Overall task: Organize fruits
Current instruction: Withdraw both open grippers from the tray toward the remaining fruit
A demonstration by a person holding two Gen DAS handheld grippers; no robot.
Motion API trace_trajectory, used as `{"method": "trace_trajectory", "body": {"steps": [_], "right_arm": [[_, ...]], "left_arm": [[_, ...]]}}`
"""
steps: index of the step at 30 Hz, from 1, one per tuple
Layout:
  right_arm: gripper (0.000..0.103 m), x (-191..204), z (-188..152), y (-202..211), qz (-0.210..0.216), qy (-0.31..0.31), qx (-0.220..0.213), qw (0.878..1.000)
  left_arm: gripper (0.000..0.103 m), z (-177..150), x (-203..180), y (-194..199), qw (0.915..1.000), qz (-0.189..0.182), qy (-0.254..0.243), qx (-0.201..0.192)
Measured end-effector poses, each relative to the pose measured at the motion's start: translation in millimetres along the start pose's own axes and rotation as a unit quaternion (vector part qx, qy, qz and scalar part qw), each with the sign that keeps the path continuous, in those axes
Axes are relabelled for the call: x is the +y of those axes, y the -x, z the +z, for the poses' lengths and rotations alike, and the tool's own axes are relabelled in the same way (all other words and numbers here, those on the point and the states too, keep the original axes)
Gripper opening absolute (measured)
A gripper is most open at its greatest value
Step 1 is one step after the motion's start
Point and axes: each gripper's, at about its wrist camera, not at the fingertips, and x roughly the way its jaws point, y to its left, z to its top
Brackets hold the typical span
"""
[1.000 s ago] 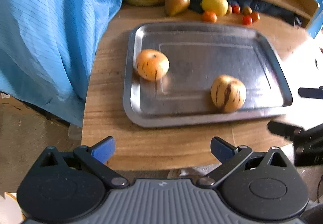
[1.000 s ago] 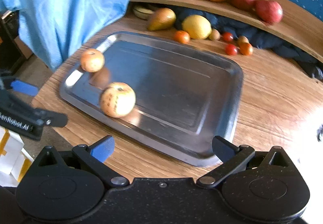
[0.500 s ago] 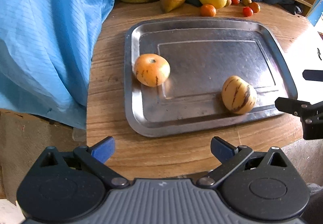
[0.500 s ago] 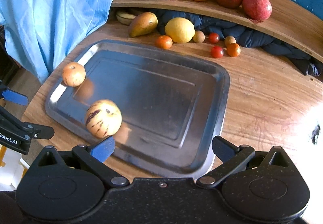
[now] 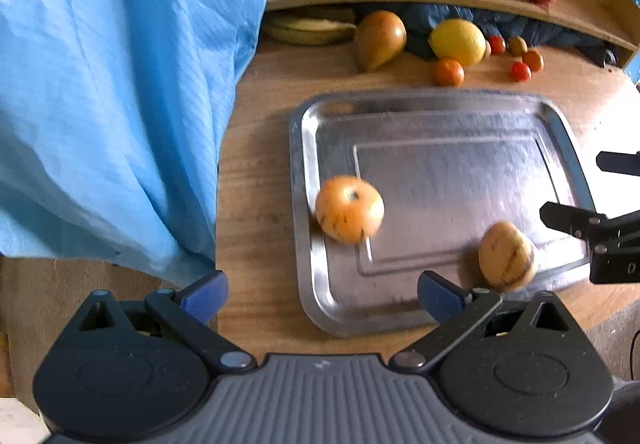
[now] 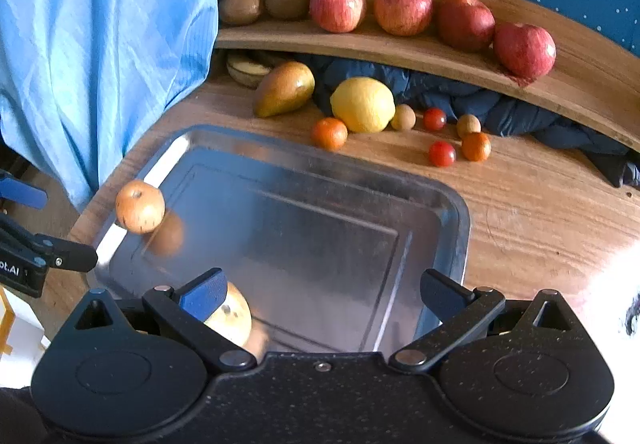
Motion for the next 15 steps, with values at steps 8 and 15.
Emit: {"method": "trace_trajectory", "body": {"steps": [8,15], "right_arm": [[0.102,0,12,-4,0.003,-0.011,-0.018,1.000],[0.102,2,20,-10,0.003,-0.019,-0.022,1.000]], "left_arm": [[0.102,23,3,0,0.9996,-0.009,-0.015,-0.022],[0.102,42,1,-10,0.9988,-0.015,-0.027,-0.039]]}}
